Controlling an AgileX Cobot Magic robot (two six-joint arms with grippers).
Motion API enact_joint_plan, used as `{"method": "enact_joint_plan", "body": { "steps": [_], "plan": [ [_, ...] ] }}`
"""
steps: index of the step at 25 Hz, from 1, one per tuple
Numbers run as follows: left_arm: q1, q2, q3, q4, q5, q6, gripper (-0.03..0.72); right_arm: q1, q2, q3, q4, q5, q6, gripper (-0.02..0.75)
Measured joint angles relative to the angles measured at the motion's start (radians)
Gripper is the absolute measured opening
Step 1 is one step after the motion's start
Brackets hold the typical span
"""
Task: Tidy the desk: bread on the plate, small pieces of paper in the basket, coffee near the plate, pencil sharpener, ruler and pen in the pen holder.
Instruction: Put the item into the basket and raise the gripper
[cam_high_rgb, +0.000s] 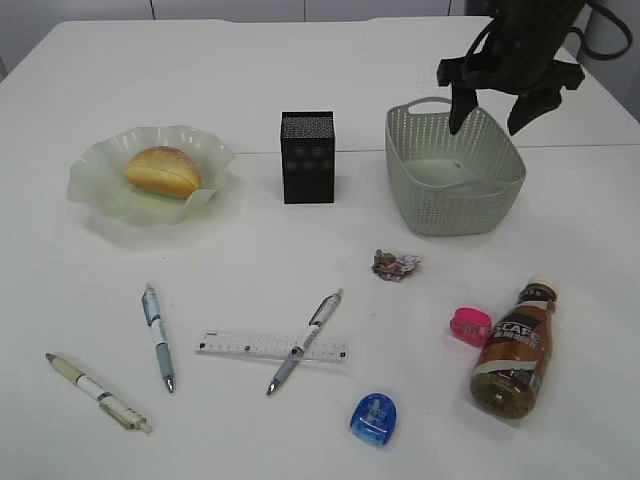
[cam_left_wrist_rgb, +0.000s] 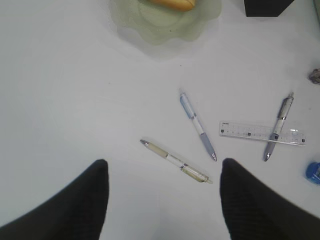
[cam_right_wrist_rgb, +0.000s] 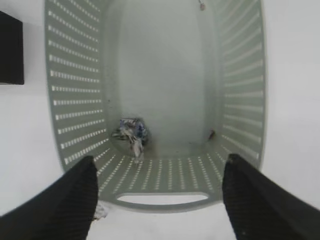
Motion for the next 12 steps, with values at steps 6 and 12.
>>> {"method": "enact_joint_plan", "body": {
  "steps": [6, 12],
  "plan": [
    [0.000, 0.000, 0.000, 0.000, 0.000, 0.000, 0.505, 0.000, 0.002, -0.040, 0.087, 0.002, 0.000, 0.524],
    [0.000, 0.000, 0.000, 0.000, 0.000, 0.000, 0.505, 0.000, -0.053, -0.044, 0.117, 0.005, 0.000, 0.510]
  ]
}}
